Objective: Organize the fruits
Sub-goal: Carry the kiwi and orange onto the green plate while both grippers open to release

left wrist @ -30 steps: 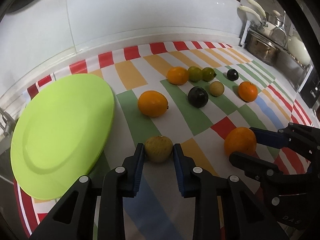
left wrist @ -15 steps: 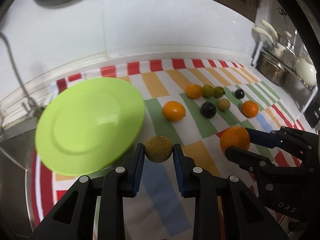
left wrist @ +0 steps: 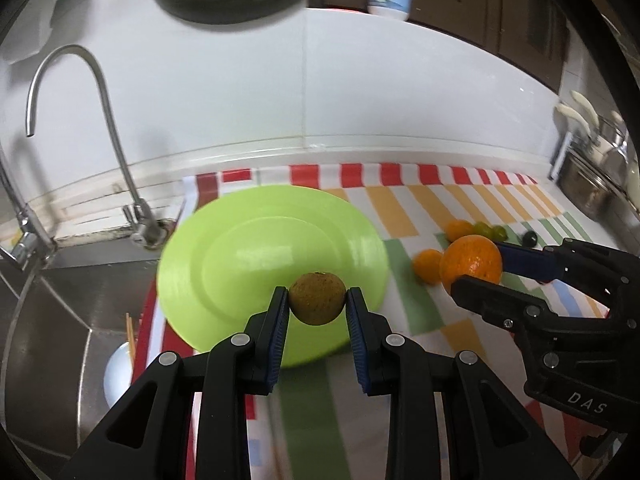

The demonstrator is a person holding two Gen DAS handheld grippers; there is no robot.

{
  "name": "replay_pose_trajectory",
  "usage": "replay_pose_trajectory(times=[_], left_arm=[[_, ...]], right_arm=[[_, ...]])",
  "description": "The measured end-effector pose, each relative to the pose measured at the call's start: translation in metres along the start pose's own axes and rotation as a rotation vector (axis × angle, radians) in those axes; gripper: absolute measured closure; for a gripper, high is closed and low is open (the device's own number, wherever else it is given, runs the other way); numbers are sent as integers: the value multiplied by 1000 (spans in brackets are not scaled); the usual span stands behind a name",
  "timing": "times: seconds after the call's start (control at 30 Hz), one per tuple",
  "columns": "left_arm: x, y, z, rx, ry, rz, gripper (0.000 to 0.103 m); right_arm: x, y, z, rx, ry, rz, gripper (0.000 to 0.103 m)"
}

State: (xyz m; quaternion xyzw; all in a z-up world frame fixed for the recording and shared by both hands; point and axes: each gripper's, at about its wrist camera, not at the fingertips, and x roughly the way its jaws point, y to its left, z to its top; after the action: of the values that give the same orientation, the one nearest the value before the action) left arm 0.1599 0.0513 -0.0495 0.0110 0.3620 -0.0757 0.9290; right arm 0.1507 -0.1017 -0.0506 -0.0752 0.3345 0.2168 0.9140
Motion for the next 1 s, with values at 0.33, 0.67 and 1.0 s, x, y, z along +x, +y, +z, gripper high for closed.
replay_pose_trajectory(times=[0.33, 0.67, 1.0], left_arm=[[22, 30, 1, -51, 30, 37, 74], [42, 44, -6, -65, 61, 58, 74], [21, 40, -6, -78, 37, 96, 56]], right_arm=[[45, 12, 25, -13, 24, 86, 62], [89, 14, 31, -12, 70, 123, 62], [78, 10, 34, 9, 22, 108, 60]])
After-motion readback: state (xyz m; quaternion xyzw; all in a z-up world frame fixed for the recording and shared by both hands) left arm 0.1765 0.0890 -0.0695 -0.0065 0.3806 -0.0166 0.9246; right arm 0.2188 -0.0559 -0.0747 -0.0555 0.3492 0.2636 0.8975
